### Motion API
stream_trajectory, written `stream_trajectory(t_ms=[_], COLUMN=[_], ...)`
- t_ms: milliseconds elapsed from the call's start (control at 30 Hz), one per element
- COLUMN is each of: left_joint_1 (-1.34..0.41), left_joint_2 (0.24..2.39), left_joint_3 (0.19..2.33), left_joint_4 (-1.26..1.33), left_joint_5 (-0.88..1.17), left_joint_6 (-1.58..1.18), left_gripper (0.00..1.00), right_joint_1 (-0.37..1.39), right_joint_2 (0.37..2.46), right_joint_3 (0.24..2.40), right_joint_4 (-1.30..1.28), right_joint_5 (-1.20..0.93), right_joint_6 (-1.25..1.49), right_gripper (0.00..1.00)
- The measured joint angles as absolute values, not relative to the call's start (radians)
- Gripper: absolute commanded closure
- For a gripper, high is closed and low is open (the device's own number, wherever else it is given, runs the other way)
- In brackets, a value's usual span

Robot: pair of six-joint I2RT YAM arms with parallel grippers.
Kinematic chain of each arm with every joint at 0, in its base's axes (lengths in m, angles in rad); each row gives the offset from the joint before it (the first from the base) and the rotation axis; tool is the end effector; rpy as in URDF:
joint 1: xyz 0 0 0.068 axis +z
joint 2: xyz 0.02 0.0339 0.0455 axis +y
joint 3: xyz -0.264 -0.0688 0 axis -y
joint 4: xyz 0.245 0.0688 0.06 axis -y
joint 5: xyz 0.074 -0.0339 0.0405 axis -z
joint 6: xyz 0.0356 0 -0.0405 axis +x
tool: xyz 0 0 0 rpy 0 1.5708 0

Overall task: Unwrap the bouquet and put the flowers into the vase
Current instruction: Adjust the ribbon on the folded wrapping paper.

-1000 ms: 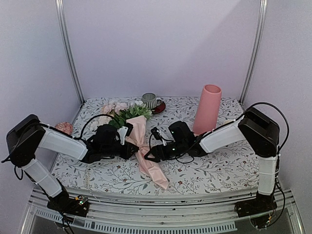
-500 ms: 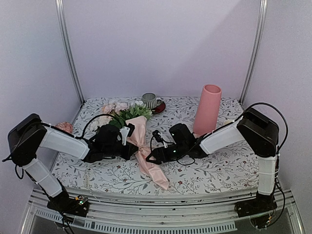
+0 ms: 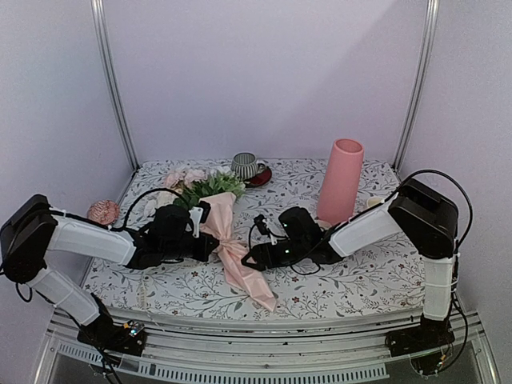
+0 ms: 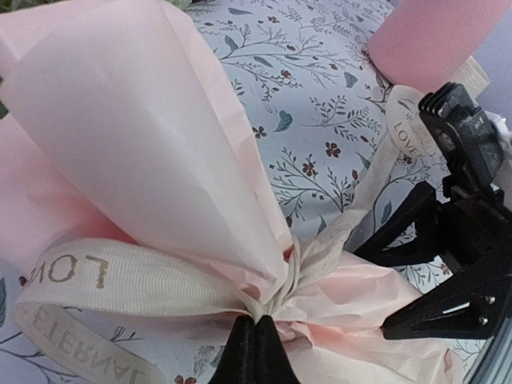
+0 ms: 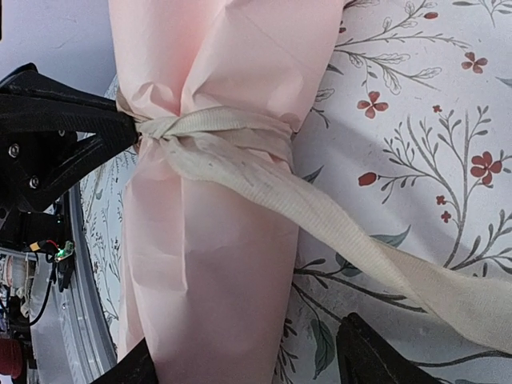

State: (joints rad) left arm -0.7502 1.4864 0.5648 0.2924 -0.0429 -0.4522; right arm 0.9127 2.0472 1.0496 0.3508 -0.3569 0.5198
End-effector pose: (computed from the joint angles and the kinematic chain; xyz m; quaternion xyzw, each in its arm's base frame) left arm 0.2075 -0.1913 0.1532 0.1226 0.8826 -0.2407 0.3848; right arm 0.2409 0.3320 0.1101 -0.2496 0.8486 0.4079 0.2265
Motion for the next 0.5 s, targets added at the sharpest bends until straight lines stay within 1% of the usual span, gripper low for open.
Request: stream_trajectory(t_ms=[100, 133, 267, 400, 500], left_joint_1=[-0.751, -0.751, -0.750, -0.750, -0.750], left_joint_2=[1.480, 1.480, 1.480, 1.480, 1.480], left_joint_3=[0.554, 0.553, 0.536, 0.522, 0.522], left_joint_4=[0.293, 0.293, 0.314, 0.322, 0.329], left_joint_5=[-0.049, -0.049, -0.032, -0.004, 0.010], left_joint_6=[-0.469, -0.472, -0.471, -0.471, -0.464], left_gripper=[1.00, 0.99, 0.86, 0.81, 0.80], right_joint_1=[0.916, 0.916, 0.916, 0.916, 0.915], right_joint_2=[2.037, 2.033, 2.017, 1.996, 1.971], right_joint_3=[1.037, 1.033, 1.025, 1.025, 1.029], right_joint_4=[0.353, 0.353, 0.343, 0.310, 0.286], right_joint_5=[-0.342, -0.338, -0.324, -0.311, -0.303], right_joint_6=[0.524, 0.525, 0.513, 0.469, 0.427], right_gripper=[0.29, 0.28, 0.25, 0.25, 0.25])
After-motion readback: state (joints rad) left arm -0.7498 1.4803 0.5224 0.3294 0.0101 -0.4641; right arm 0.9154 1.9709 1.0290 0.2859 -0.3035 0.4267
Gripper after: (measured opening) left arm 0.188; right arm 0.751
